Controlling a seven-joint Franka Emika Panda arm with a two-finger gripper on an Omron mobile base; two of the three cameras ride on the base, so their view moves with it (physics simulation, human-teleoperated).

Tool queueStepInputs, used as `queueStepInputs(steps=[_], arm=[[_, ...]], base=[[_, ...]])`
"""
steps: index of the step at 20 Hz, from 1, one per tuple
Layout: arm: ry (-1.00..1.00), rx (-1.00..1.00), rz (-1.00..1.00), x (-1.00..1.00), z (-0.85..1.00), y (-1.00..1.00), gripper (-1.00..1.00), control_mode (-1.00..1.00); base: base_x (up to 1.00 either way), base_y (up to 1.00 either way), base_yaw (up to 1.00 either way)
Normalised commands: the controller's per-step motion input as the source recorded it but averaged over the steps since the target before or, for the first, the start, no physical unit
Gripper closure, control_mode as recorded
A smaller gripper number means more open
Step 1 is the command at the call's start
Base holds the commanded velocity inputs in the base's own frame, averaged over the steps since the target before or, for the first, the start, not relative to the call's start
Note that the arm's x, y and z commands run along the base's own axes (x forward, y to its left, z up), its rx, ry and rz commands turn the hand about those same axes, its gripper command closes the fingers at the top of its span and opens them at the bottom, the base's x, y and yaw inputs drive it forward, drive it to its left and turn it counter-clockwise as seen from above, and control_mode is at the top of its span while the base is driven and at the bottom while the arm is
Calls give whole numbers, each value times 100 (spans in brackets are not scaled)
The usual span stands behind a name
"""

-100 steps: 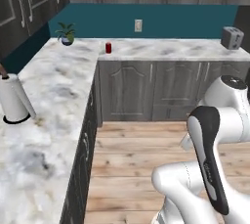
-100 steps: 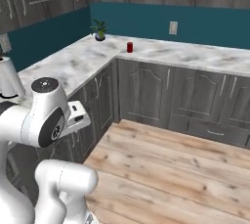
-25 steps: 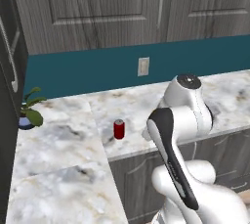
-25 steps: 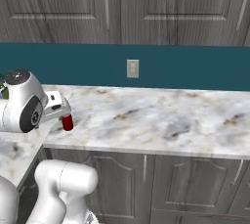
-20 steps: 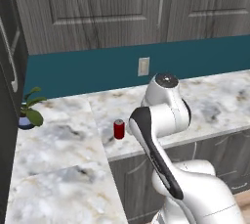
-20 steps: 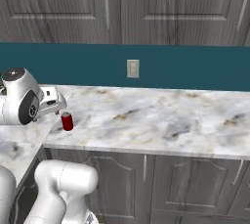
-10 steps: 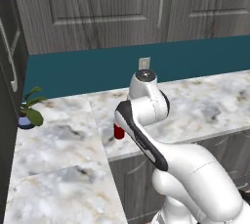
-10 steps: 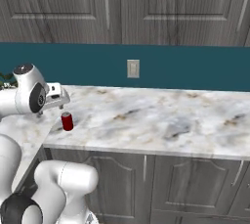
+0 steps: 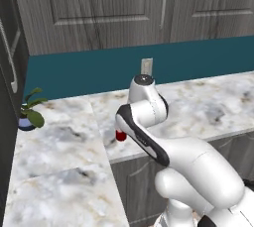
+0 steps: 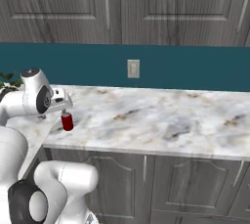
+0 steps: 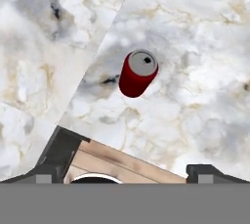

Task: Four empty soda cans are scattered around the kitchen. Gather all the cans and cluster them next to the stove for recycling.

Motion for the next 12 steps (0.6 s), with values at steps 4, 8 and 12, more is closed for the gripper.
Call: queueStepInputs(steps=[4, 8, 12], arm=[[0, 0, 1, 44, -30, 4, -100, -100], [0, 1, 0, 58, -21, 13, -100, -100], [0, 1, -1, 51, -5, 38, -100, -100]], base=[[0, 0, 0], [0, 0, 0], [0, 0, 0]])
